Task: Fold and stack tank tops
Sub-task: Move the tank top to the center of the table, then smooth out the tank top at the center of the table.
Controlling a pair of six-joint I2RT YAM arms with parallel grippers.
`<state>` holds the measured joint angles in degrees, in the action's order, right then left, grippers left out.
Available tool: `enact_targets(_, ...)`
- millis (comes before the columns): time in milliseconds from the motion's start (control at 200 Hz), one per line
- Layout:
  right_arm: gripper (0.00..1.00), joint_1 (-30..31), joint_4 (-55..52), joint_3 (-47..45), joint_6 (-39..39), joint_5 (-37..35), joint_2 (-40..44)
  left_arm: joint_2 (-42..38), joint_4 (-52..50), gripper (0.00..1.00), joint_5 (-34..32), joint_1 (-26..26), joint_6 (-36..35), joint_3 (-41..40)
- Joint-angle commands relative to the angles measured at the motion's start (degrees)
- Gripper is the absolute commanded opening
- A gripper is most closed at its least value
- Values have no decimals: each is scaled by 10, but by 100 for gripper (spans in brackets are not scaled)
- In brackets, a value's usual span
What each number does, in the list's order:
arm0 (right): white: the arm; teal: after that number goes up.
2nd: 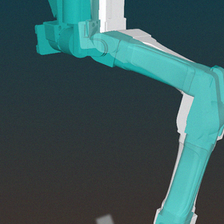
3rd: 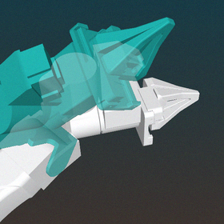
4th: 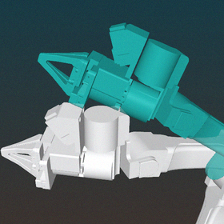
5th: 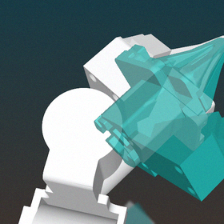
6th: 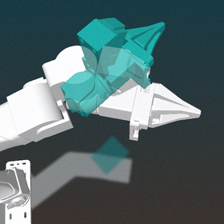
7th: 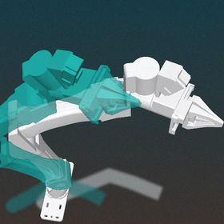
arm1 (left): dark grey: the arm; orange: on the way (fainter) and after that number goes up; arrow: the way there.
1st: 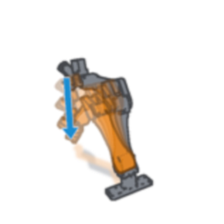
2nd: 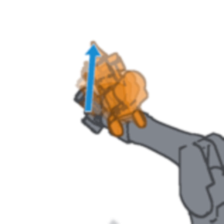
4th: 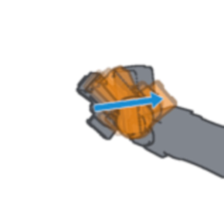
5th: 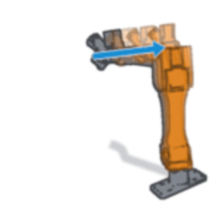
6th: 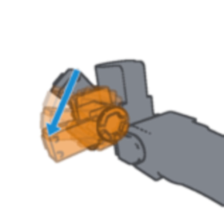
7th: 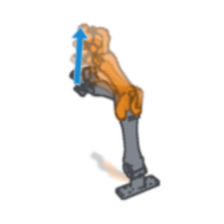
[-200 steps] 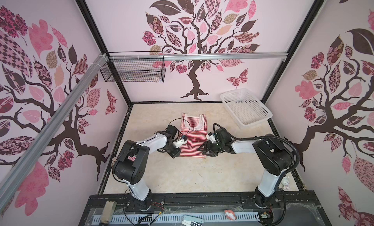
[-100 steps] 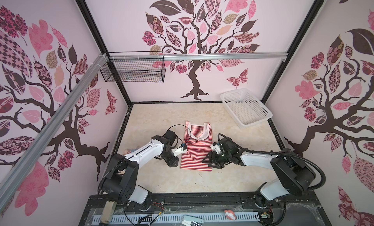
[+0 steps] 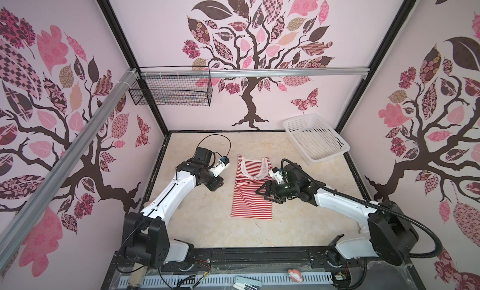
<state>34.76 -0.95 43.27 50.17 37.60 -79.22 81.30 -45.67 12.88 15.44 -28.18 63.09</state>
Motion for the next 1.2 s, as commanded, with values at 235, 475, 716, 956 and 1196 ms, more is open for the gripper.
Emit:
enact_targets(235,73,0,14,-25,19,-20,19,162,11,44,97,0,14,111)
enact_targets(475,73,0,27,-43,28,-18,20,218,-10,47,158,2,17,134)
enact_targets(716,73,0,24,-41,23,-16,14,260,-35,44,166,20,1,142)
enact_targets(956,73,0,20,-40,21,-16,19,286,-18,40,161,32,8,142)
enact_targets(1196,73,0,24,-55,24,-17,29,302,-7,37,158,32,15,148)
